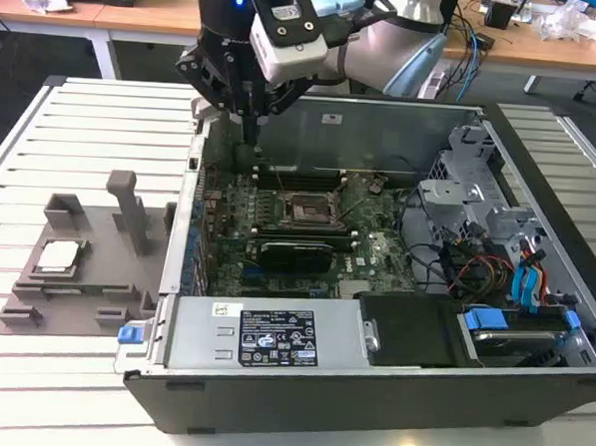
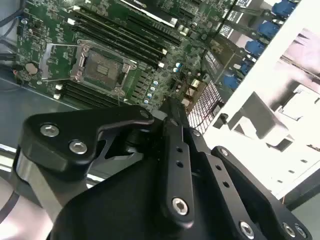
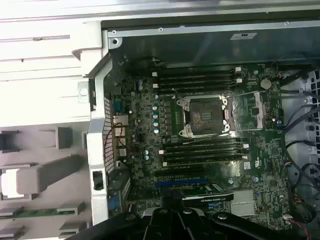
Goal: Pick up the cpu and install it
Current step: 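Reach for the cpu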
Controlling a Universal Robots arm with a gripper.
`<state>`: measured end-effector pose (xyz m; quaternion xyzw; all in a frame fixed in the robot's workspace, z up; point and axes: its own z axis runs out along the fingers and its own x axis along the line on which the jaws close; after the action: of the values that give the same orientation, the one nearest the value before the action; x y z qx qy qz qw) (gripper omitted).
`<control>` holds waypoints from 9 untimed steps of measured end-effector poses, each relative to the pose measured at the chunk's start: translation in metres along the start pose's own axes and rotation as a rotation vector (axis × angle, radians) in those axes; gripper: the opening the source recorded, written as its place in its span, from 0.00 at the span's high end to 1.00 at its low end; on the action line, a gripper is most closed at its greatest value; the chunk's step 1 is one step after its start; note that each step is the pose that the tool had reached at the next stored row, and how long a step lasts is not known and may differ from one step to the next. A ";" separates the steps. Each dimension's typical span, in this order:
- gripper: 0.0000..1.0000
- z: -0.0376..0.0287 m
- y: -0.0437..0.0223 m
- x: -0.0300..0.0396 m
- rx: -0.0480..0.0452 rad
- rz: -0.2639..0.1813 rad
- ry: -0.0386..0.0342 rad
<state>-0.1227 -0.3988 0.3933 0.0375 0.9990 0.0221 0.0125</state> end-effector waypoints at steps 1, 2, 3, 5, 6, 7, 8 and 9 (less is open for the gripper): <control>0.89 -0.0002 -0.0006 0.0082 -0.0001 0.000 -0.0002; 0.89 -0.0005 -0.0014 0.0191 -0.0001 0.000 -0.0007; 0.89 -0.0007 -0.0019 0.0249 -0.0001 0.000 -0.0011; 0.89 -0.0009 -0.0024 0.0317 -0.0001 0.000 -0.0015; 0.89 -0.0010 -0.0028 0.0370 -0.0002 0.000 -0.0018; 0.89 -0.0012 -0.0032 0.0426 -0.0001 0.000 -0.0022; 0.89 -0.0013 -0.0037 0.0488 -0.0002 0.000 -0.0026; 0.89 -0.0015 -0.0043 0.0581 -0.0003 0.000 -0.0033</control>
<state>-0.1809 -0.3988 0.3933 0.0378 0.9989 0.0222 0.0141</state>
